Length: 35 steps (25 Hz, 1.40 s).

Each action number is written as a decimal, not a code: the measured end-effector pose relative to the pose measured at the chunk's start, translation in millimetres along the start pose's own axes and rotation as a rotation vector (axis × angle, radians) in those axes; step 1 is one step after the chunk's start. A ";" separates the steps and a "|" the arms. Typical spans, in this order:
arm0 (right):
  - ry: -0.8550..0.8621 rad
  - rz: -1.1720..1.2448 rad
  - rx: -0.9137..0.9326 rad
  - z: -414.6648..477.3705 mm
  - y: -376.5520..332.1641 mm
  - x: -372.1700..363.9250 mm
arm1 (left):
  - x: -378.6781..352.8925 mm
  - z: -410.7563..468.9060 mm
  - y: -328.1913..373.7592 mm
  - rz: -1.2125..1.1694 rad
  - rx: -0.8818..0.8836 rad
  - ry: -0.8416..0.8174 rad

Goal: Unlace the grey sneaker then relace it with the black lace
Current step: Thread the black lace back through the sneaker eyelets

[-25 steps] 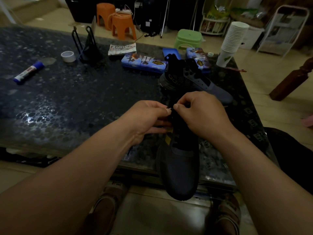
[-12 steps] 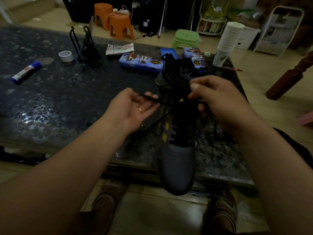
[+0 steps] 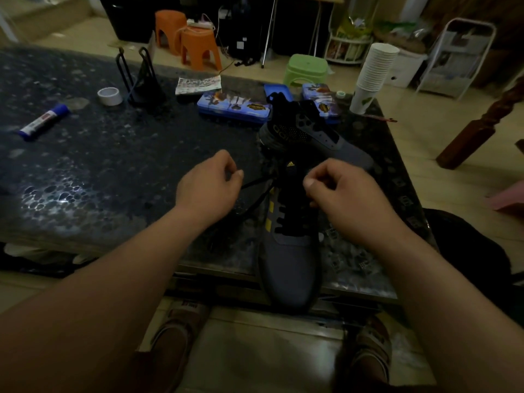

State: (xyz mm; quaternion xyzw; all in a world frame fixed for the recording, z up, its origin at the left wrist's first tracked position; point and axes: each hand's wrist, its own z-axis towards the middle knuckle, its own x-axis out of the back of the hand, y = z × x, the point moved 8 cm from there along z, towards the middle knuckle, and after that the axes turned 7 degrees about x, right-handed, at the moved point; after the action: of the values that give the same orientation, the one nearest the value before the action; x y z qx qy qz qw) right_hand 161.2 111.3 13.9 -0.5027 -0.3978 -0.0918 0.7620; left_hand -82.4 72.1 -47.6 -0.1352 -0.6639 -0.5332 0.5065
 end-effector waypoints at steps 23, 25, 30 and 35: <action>-0.131 -0.137 -0.047 -15.5 17.3 0.9 | -10.5 -53.0 60.9 -0.156 -0.152 -0.045; -0.045 -0.140 -0.048 -14.5 16.0 6.6 | -4.1 -51.9 60.0 -0.433 -0.023 -0.234; 0.002 0.050 0.120 -5.6 -28.1 -3.3 | 30.8 -67.2 105.2 -0.782 -0.141 -0.500; 0.047 0.379 -0.044 6.3 -17.9 -2.7 | 30.9 -54.5 109.6 -0.923 -0.101 -0.501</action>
State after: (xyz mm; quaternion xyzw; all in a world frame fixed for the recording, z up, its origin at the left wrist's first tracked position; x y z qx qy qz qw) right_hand 146.5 107.3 25.4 -0.5830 -0.2763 0.0328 0.7634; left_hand 11.3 58.2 35.7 0.0235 -0.7287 -0.6834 0.0377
